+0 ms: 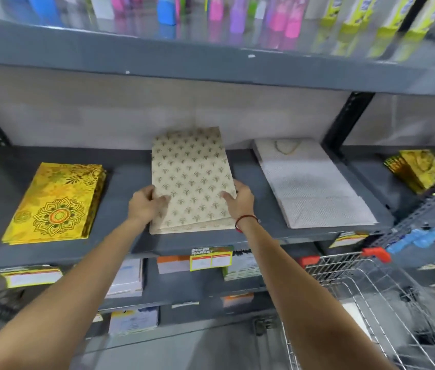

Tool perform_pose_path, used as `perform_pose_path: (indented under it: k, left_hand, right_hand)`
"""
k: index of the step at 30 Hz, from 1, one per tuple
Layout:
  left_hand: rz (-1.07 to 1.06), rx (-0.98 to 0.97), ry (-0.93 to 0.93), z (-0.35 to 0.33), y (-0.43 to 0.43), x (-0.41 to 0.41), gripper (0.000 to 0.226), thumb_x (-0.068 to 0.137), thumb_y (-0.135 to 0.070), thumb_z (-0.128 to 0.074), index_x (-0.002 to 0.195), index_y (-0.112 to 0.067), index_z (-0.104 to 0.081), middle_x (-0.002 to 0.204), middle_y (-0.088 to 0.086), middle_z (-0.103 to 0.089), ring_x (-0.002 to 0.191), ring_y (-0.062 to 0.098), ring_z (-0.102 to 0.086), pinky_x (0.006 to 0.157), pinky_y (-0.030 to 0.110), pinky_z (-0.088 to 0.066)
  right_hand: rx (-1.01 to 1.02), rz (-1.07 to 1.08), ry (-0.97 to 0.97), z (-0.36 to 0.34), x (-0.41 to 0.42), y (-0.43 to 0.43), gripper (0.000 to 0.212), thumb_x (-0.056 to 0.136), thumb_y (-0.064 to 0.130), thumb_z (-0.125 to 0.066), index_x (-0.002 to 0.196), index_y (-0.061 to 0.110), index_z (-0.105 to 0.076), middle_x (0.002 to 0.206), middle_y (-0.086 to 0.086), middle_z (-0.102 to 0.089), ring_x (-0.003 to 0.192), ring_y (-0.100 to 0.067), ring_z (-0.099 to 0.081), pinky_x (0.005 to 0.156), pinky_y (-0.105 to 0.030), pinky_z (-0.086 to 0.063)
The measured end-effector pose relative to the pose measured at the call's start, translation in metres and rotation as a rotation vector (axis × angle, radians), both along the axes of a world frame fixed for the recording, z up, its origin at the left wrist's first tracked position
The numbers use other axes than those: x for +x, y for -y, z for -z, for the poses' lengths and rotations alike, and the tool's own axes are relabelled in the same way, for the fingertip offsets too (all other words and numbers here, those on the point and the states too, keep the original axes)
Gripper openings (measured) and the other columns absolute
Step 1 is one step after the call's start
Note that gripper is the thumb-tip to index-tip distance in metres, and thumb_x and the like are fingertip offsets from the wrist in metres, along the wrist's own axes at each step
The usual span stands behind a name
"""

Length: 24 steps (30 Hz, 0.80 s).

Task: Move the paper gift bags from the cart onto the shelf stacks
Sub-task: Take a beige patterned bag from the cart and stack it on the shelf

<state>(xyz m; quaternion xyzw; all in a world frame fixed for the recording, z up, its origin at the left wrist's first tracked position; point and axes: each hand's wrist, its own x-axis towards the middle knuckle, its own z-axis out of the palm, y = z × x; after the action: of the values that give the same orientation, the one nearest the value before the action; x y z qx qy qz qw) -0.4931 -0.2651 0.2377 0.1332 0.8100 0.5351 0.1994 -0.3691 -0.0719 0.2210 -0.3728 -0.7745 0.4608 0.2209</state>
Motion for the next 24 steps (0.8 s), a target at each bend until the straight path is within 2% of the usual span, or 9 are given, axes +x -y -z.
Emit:
perform_pose_path:
  k: [2,4,7,9,13,16,18,21,24]
  left_hand:
    - [0.044,-0.028,-0.062,0.004,0.003,0.007,0.02,0.078,-0.014,-0.072,0.098,-0.011,-0.068,0.103,0.008,-0.072,0.093,0.023,-0.066,0.085,0.035,-0.052]
    - [0.035,-0.061,-0.115,0.002,0.005,0.015,0.029,0.081,-0.011,-0.069,0.11,-0.007,-0.067,0.107,0.009,-0.071,0.091,0.019,-0.063,0.08,0.028,-0.048]
    - [0.01,-0.083,-0.135,0.002,0.005,0.022,0.027,0.085,-0.013,-0.065,0.111,-0.005,-0.066,0.104,0.011,-0.071,0.09,0.02,-0.062,0.074,0.024,-0.042]
    - [0.018,-0.098,-0.148,0.003,0.005,0.023,0.029,0.086,-0.013,-0.064,0.114,-0.006,-0.064,0.112,0.012,-0.07,0.091,0.018,-0.061,0.075,0.024,-0.043]
    - [0.017,-0.142,-0.163,0.0,0.003,0.023,0.032,0.086,-0.013,-0.065,0.116,-0.005,-0.062,0.119,0.013,-0.068,0.107,0.027,-0.064,0.083,0.028,-0.047]
    - [-0.031,-0.149,-0.17,-0.005,0.0,0.03,0.023,0.086,-0.015,-0.061,0.107,-0.005,-0.063,0.104,0.016,-0.068,0.098,0.03,-0.062,0.089,0.037,-0.051]
    - [-0.053,-0.159,-0.292,-0.008,-0.006,0.037,0.019,0.087,-0.019,-0.059,0.099,-0.004,-0.059,0.098,0.017,-0.062,0.095,0.032,-0.057,0.09,0.041,-0.049]
    - [0.02,-0.164,-0.444,-0.015,-0.03,0.057,0.046,0.094,-0.03,-0.05,0.129,0.001,-0.049,0.14,0.024,-0.045,0.135,0.037,-0.037,0.113,0.047,-0.031]
    - [0.13,-0.065,-0.486,-0.028,-0.068,0.092,0.046,0.097,-0.024,-0.045,0.135,0.0,-0.045,0.147,0.021,-0.039,0.14,0.031,-0.033,0.116,0.04,-0.027]
  right_hand:
    - [0.051,0.017,0.054,0.043,-0.009,-0.02,0.047,0.076,0.041,-0.063,0.112,0.011,-0.062,0.109,-0.017,-0.066,0.103,-0.035,-0.06,0.09,-0.049,-0.052]
    - [0.098,0.061,0.091,0.062,-0.008,-0.021,0.061,0.073,0.058,-0.053,0.112,0.013,-0.062,0.106,-0.016,-0.066,0.1,-0.038,-0.058,0.087,-0.048,-0.052]
    - [0.105,0.043,0.126,0.029,0.008,0.014,0.045,0.086,0.039,-0.057,0.12,0.009,-0.056,0.116,-0.018,-0.059,0.109,-0.037,-0.051,0.096,-0.043,-0.045]
    - [0.119,0.043,0.123,0.019,0.013,0.022,0.04,0.09,0.028,-0.057,0.123,0.005,-0.053,0.118,-0.021,-0.055,0.112,-0.036,-0.046,0.098,-0.041,-0.039]
    - [0.124,0.038,0.124,0.014,0.018,0.022,0.042,0.09,0.023,-0.057,0.124,0.0,-0.05,0.122,-0.025,-0.051,0.115,-0.037,-0.046,0.099,-0.036,-0.038]
    - [0.101,0.025,0.092,0.003,0.024,0.021,0.045,0.09,0.027,-0.056,0.127,0.001,-0.049,0.126,-0.023,-0.049,0.118,-0.035,-0.047,0.101,-0.038,-0.039]
    - [0.095,0.033,0.038,-0.005,0.033,0.017,0.045,0.091,0.029,-0.054,0.128,0.003,-0.048,0.128,-0.021,-0.047,0.119,-0.034,-0.047,0.104,-0.042,-0.04]
    - [0.116,0.066,-0.078,-0.017,0.058,0.003,0.042,0.091,0.033,-0.052,0.125,0.006,-0.051,0.123,-0.017,-0.049,0.113,-0.03,-0.052,0.099,-0.044,-0.045]
    - [0.165,0.153,-0.187,-0.028,0.099,-0.016,0.038,0.092,0.049,-0.042,0.108,0.018,-0.055,0.099,0.001,-0.05,0.094,-0.015,-0.054,0.083,-0.03,-0.048]
